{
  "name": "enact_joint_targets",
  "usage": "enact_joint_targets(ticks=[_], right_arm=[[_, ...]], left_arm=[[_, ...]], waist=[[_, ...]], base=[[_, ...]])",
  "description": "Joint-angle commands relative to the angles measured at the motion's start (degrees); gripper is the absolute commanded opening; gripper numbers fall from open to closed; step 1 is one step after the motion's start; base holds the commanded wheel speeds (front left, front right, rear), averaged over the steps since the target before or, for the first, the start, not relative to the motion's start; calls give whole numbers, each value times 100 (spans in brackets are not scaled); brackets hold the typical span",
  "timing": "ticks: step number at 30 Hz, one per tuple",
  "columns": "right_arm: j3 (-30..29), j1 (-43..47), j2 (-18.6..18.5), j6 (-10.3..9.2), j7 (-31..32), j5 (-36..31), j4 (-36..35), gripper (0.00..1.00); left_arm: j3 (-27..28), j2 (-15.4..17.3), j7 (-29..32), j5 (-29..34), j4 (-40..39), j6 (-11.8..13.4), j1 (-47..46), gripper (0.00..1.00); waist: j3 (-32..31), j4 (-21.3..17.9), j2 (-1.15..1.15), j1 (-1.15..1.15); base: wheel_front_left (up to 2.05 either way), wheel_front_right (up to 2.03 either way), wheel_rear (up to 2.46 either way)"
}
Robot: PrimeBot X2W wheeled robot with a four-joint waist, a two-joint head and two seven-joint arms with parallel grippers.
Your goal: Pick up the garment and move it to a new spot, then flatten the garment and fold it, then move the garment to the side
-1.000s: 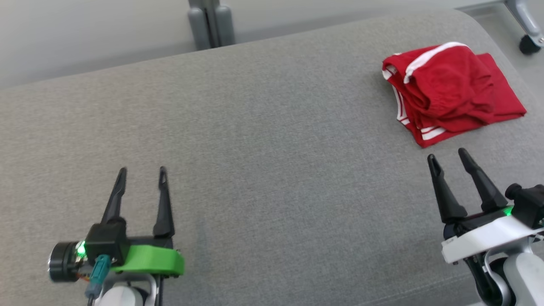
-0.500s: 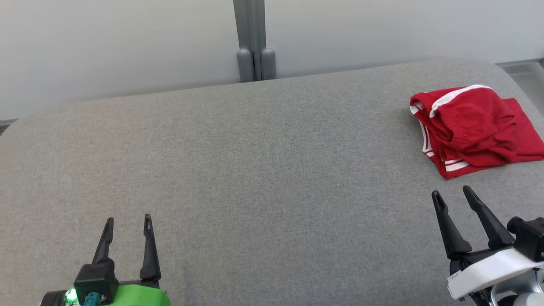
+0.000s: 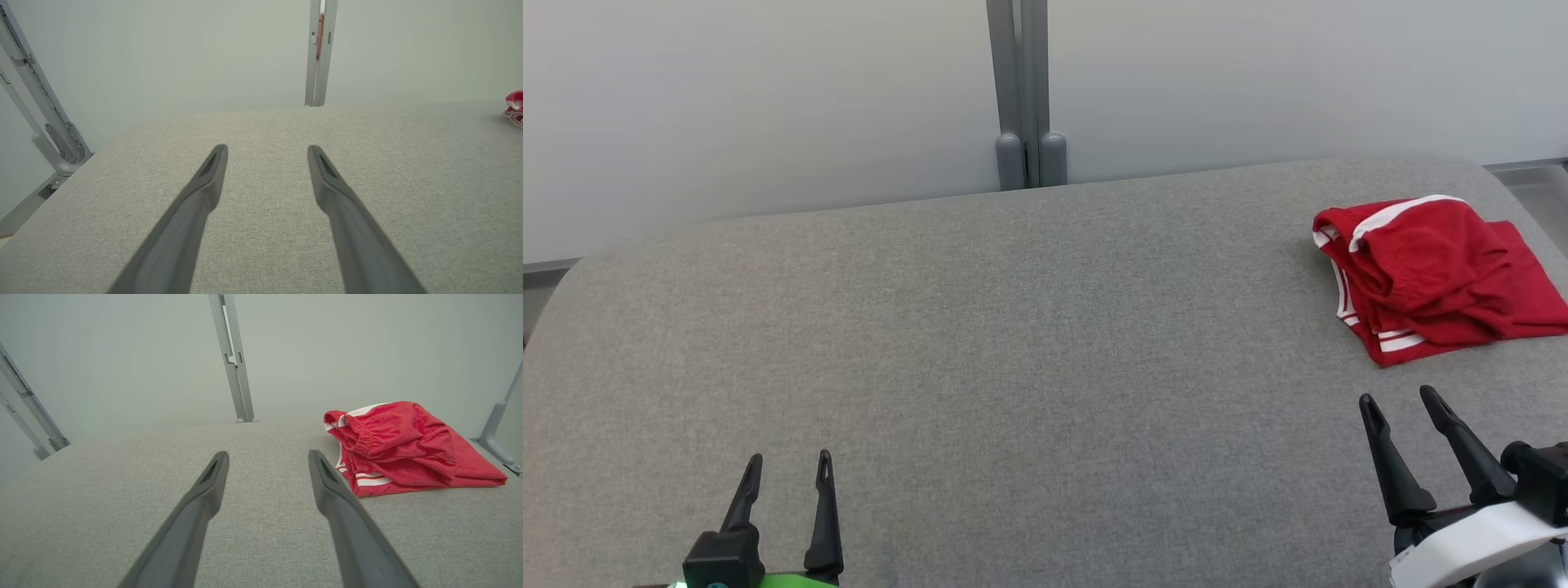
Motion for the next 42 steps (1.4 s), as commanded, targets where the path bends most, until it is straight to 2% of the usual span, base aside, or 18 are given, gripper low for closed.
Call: enact_joint_targets(ticks=[1, 31, 32, 38, 42], right_arm=[[-14, 69, -4, -4, 21, -31, -34, 100], [-42, 106, 27, -4, -33, 28, -16, 100], [-33, 46, 18, 0, -5, -4, -20, 0], [29, 52, 178, 0, 5, 56, 265, 0], [-3, -38, 225, 0, 43, 461, 359, 0]], left_arm=[[-1, 56, -9, -4, 31, -16, 65, 100], [-27, 66, -130, -74, 324, 78, -69, 100], [-26, 24, -84, -58, 314, 46, -15, 0], [-68, -109, -56, -112, 563, 34, 7, 0], [38, -152, 51, -536, 552, -46, -57, 0]], waist=[[-18, -4, 0, 0], [-13, -38, 0, 0], [-13, -38, 0, 0], [-10, -37, 0, 0], [-2, -30, 0, 0]], base=[[0, 0, 0], [0, 0, 0], [0, 0, 0], [0, 0, 0], [0, 0, 0]])
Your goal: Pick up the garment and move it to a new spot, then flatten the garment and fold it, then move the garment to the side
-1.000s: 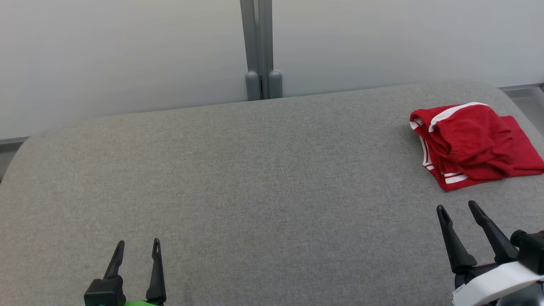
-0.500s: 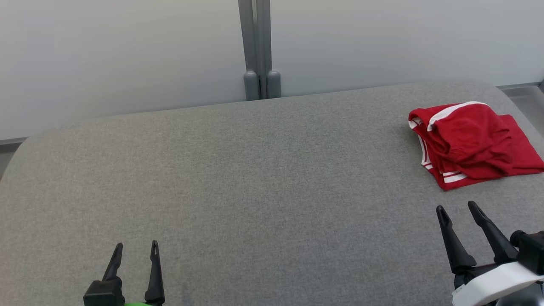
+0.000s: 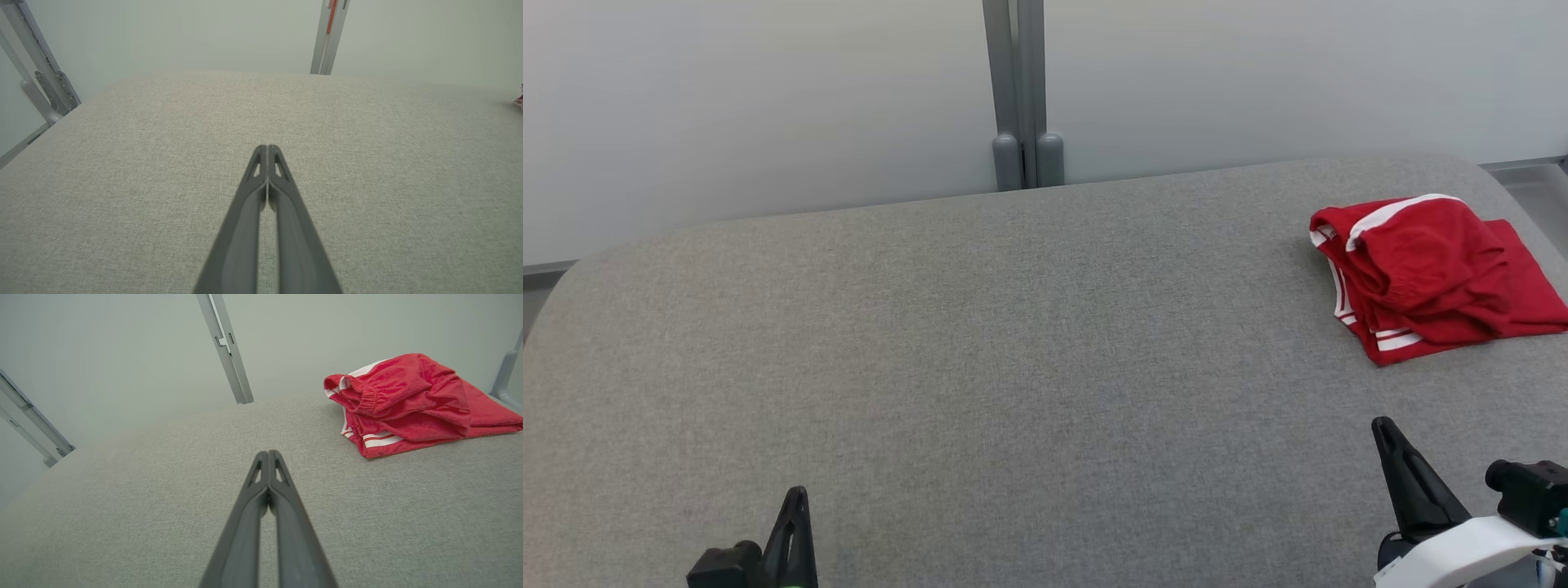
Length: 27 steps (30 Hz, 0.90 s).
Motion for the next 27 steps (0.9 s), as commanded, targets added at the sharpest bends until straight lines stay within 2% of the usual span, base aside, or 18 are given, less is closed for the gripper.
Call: enact_joint_targets(ticks=[1, 27], right_arm=[[-57, -124, -14, 0, 29, 256, -26, 0], [-228, -661, 231, 0, 240, 2438, 536, 0]], left_arm=[[99, 2, 47, -268, -78, -53, -91, 0], [683, -227, 642, -2546, -61, -523, -490, 0]], waist=[[3, 3, 0, 0], [56, 51, 0, 0]], base=[[0, 0, 0], [0, 0, 0]])
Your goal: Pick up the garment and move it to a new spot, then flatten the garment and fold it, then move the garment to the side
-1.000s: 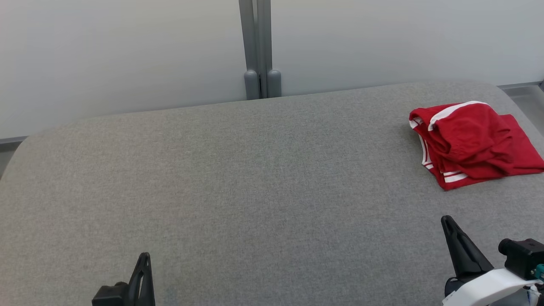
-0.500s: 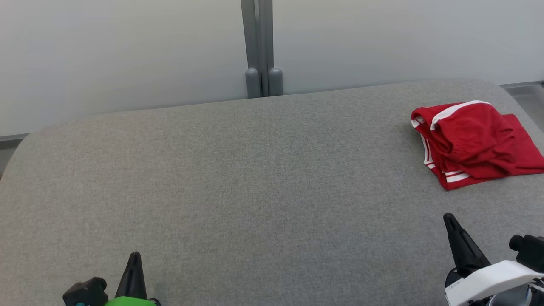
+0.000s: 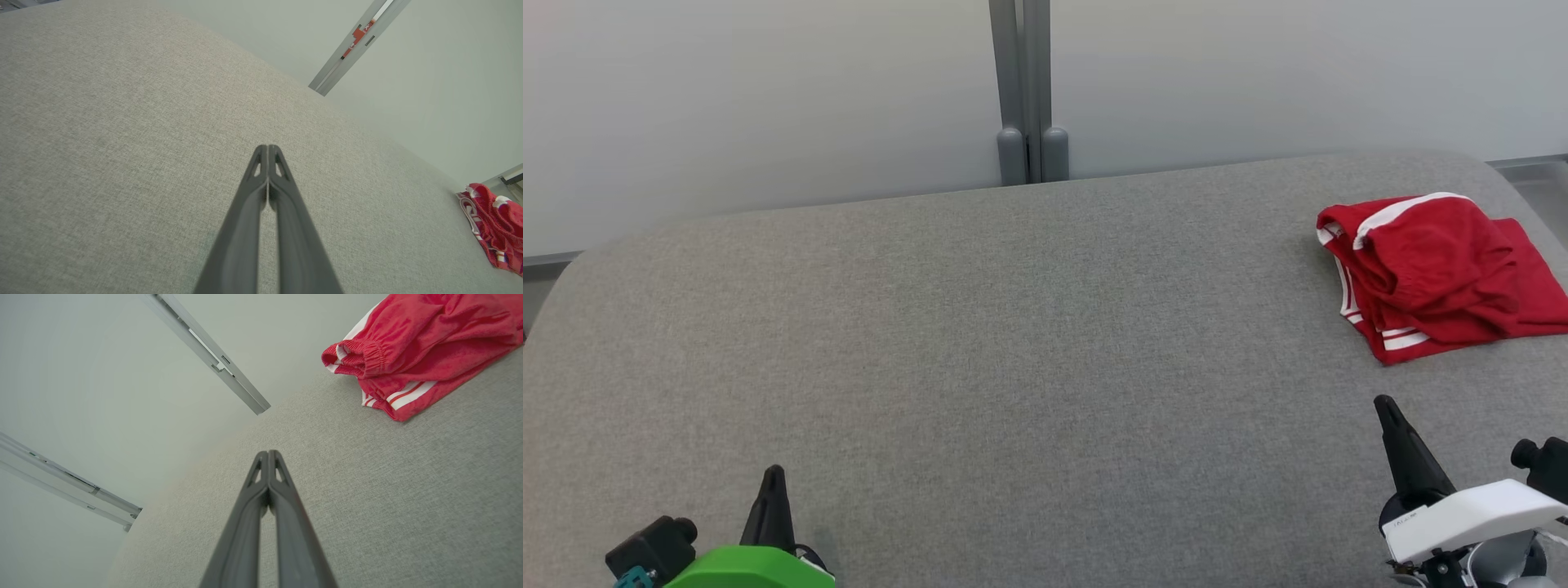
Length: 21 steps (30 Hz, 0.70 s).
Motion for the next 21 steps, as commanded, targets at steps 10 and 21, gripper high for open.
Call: enact_joint_targets(ticks=[10, 21], right_arm=[[-98, -319, 55, 3, 83, 801, 139, 0], [-154, -477, 135, 3, 153, 1486, 318, 0]], left_arm=[[254, -54, 223, -844, -51, -194, -305, 0], [443, -129, 410, -1559, -43, -345, -430, 0]], waist=[[21, 19, 0, 0], [43, 40, 0, 0]], base=[[0, 0, 0], [0, 0, 0]])
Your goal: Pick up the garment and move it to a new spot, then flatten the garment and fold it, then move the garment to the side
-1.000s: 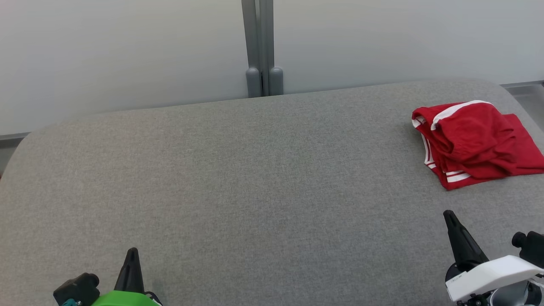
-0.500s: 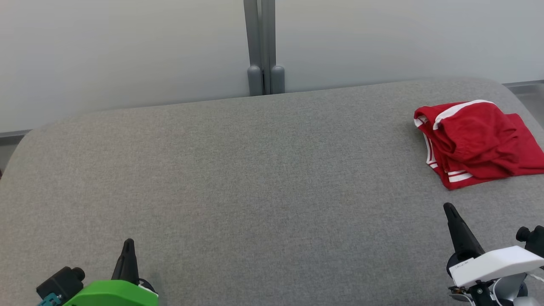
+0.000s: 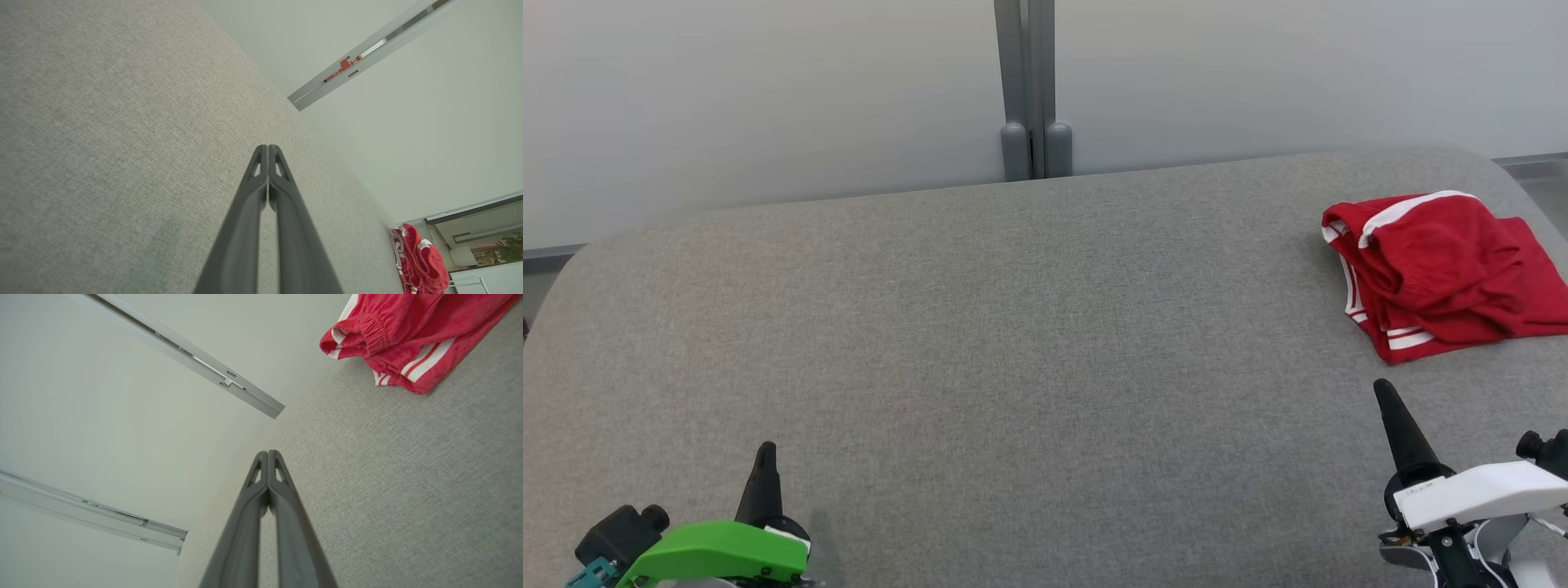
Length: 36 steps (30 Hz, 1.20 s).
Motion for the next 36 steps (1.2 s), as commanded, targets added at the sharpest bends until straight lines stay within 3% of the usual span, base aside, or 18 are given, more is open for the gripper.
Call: enact_joint_targets(ticks=[1, 36], right_arm=[[-40, -146, -6, 3, 30, 166, -5, 0], [-191, -587, 216, 3, 214, 1982, 470, 0]], left_arm=[[76, 6, 35, -182, -44, -56, -181, 0], [581, -204, 546, -2072, -20, -460, -505, 0]], waist=[[3, 3, 0, 0], [78, 72, 0, 0]], base=[[0, 0, 0], [0, 0, 0]])
